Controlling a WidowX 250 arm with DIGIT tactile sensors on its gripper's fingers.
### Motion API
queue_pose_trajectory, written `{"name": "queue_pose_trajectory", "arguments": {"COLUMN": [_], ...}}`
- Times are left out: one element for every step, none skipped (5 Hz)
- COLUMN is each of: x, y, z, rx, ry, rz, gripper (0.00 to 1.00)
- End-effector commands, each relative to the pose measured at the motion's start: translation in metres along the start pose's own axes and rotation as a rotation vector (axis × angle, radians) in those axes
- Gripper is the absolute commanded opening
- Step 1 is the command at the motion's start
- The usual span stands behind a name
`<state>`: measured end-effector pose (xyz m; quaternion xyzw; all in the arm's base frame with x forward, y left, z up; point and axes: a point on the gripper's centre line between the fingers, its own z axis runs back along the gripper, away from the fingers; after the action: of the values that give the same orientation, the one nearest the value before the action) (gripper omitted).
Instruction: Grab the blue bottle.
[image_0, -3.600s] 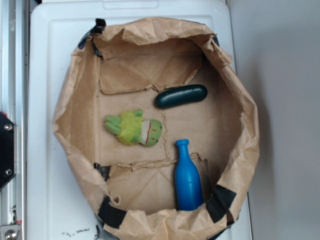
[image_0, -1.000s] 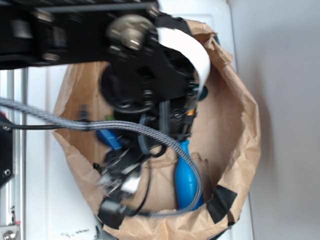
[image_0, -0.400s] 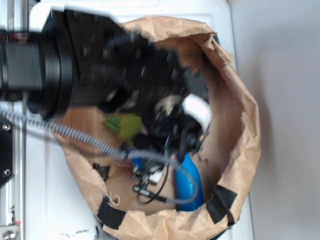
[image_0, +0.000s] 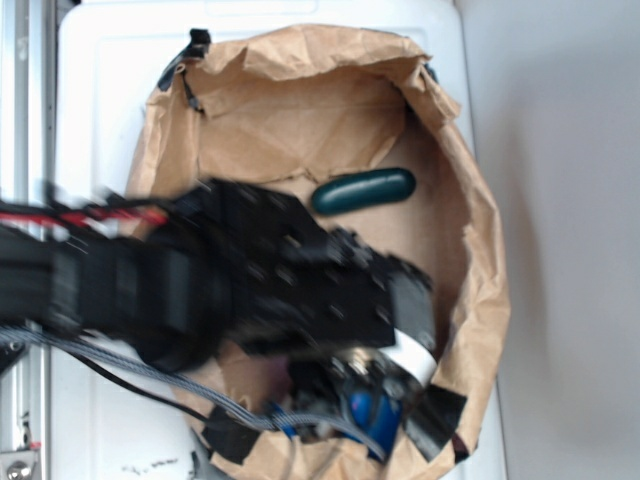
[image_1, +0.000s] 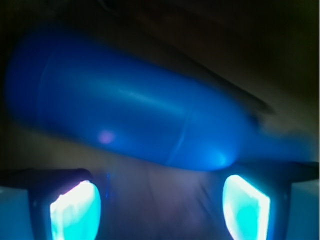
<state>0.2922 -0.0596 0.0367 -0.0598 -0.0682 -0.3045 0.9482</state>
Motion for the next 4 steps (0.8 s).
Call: {"name": "queue_pose_trajectory", "arguments": {"x": [0.05, 0.05, 0.049, 0.041], "y": [-0.014, -0.013, -0.01, -0.008], "z": [0.027, 0.021, 0.007, 0.017], "rx": [-0.004, -0.009, 0.02, 0.018], "ry": [-0.112, -0.113, -0.099, -0.112], "rz": [-0.044, -0.044, -0.01, -0.007], "gripper": [1.0, 1.0, 0.0, 0.0]}}
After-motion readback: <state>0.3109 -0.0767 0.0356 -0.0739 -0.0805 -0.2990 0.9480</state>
